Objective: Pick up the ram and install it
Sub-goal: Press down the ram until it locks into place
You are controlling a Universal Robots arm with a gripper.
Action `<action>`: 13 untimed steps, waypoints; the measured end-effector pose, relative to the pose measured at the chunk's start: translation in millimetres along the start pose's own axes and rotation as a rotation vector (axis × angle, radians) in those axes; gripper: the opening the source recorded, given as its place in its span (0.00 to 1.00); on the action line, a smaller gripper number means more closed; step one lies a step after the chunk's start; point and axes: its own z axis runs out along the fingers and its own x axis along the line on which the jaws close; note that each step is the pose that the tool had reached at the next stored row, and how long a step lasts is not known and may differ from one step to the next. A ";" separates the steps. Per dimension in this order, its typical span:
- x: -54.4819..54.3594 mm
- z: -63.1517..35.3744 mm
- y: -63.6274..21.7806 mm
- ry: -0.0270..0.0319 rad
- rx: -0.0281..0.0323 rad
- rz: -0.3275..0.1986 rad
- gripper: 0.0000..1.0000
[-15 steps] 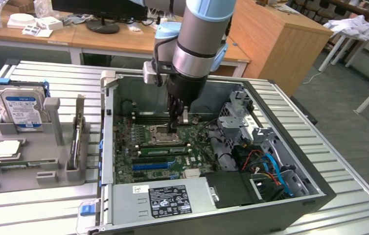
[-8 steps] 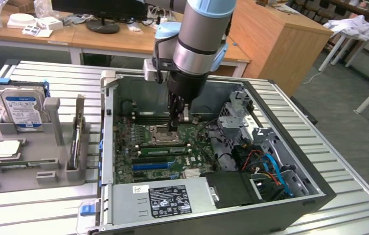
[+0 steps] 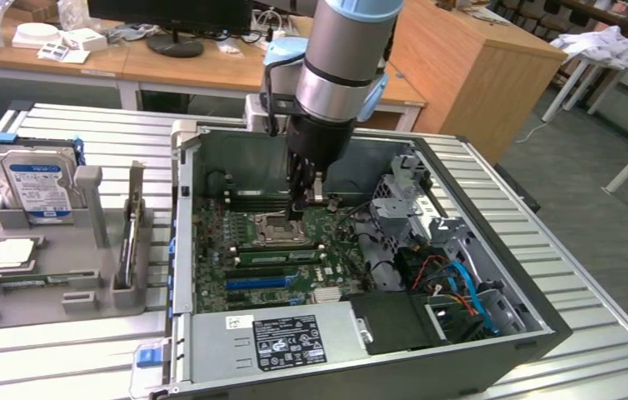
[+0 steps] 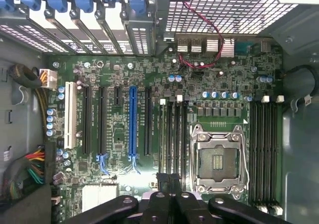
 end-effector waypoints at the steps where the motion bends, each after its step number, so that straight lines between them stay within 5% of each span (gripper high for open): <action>1: 0.0 -1.1 0.0 0.0000 0.0000 0.000 0.11; 13: -0.3 -11.2 0.3 0.0000 0.0000 0.000 0.11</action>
